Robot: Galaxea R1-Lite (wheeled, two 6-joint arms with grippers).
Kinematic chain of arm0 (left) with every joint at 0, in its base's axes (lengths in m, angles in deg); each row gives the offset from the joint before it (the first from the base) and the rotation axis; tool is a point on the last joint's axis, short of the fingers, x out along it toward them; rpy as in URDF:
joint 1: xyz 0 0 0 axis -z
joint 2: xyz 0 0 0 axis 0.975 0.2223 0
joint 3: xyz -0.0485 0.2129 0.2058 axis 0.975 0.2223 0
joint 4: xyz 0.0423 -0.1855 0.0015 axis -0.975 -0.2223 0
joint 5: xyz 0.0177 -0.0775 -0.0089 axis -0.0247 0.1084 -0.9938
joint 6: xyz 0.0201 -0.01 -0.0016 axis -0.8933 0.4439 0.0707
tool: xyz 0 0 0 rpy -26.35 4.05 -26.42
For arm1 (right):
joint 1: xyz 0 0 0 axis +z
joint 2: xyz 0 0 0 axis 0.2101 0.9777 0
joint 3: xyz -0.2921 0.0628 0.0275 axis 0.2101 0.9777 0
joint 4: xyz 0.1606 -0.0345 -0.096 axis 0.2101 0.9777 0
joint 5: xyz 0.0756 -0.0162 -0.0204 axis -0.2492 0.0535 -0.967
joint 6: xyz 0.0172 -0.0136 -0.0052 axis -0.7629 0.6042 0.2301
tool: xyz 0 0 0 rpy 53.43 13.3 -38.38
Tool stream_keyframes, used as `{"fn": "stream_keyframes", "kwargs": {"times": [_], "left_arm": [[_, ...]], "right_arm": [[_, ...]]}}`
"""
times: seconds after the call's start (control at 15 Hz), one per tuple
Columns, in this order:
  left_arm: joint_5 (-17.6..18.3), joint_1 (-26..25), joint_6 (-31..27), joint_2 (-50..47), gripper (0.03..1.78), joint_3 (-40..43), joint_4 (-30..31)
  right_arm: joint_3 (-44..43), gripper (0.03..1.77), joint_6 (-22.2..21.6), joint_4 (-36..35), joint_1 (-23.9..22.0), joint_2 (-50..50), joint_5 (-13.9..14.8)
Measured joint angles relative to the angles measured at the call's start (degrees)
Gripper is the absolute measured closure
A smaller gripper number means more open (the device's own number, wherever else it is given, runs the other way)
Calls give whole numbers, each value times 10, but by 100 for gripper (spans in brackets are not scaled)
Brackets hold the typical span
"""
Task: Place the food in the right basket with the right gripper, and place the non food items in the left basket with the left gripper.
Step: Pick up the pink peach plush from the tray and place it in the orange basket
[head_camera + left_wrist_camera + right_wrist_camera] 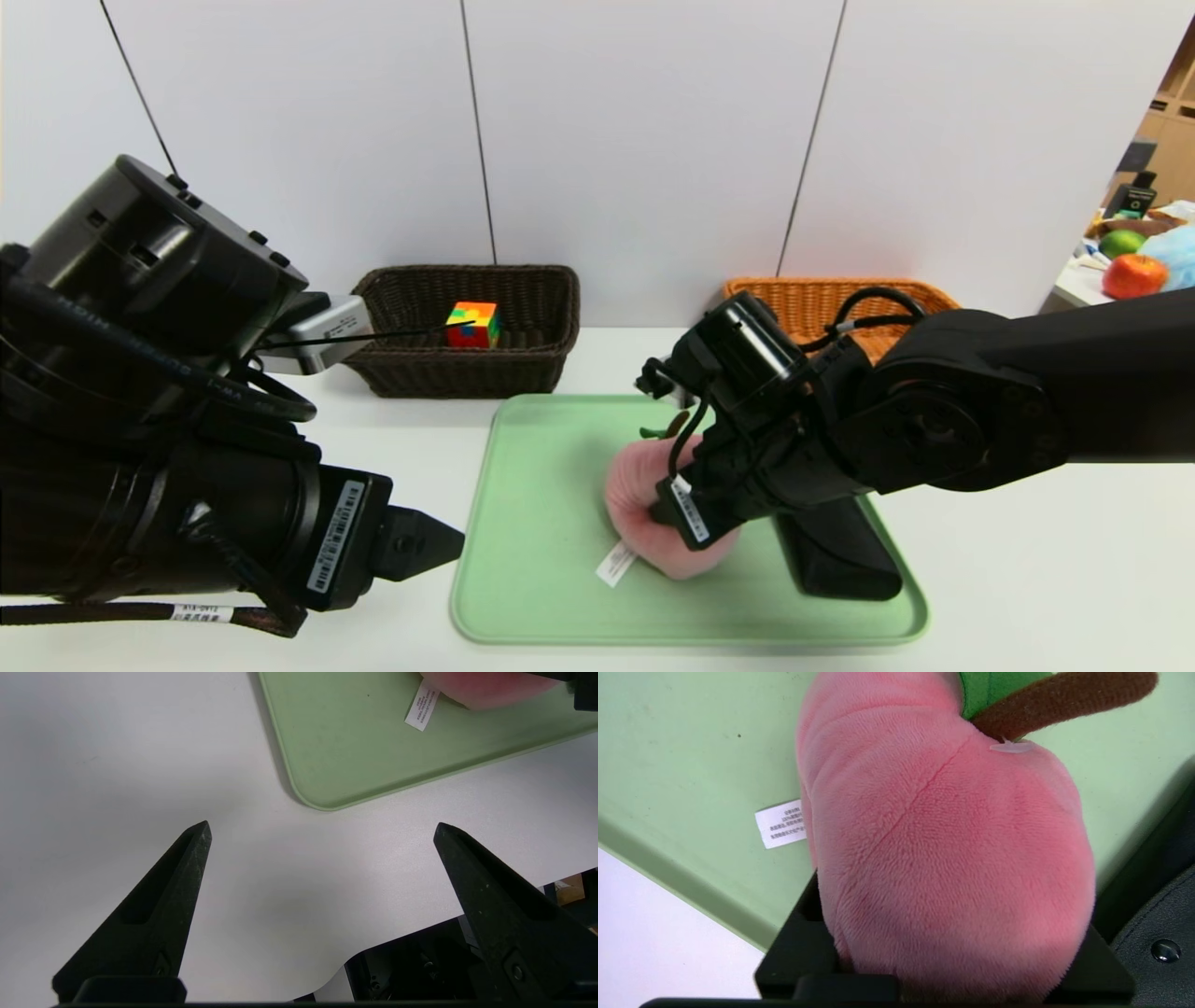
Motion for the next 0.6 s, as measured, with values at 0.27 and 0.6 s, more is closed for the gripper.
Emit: {"fn": "stream_keyframes", "kwargs": {"times": [0.27,0.6], "left_arm": [[0,-3,1,0,12,-1,0],[0,-3,2,-1,12,-1,0]], "right_arm": [[-4,102,-13,-40,-13,-27,-1],[-4,102,-30,-89,-57,-86,-1]]}}
